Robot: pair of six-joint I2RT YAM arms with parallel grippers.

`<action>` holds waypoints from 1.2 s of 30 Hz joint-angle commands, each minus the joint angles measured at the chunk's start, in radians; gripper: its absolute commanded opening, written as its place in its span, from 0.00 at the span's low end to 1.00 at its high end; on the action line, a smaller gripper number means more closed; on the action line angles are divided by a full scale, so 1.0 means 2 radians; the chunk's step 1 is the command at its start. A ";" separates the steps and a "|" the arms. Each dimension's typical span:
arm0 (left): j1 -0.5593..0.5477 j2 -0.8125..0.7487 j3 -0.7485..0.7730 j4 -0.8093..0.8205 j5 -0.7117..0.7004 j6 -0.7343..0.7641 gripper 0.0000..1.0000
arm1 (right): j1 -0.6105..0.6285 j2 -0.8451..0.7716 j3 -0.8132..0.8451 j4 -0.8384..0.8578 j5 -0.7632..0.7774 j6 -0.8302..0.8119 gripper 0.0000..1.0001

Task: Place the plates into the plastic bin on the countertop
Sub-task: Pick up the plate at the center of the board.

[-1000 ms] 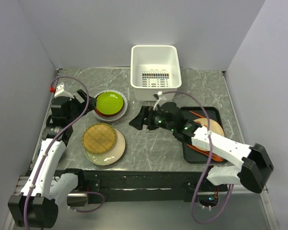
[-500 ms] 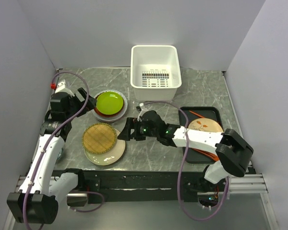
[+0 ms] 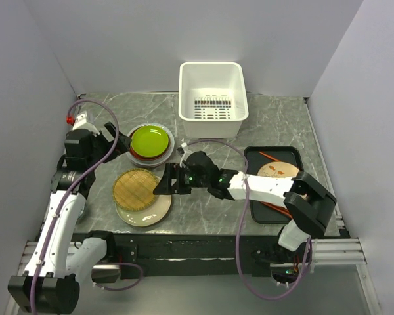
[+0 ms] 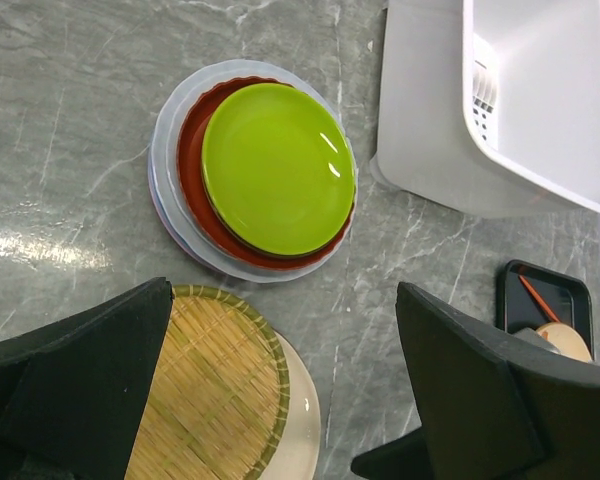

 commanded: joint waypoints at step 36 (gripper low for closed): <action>0.000 -0.003 -0.019 0.024 0.022 -0.014 0.99 | 0.004 0.136 0.027 0.102 0.010 0.098 0.73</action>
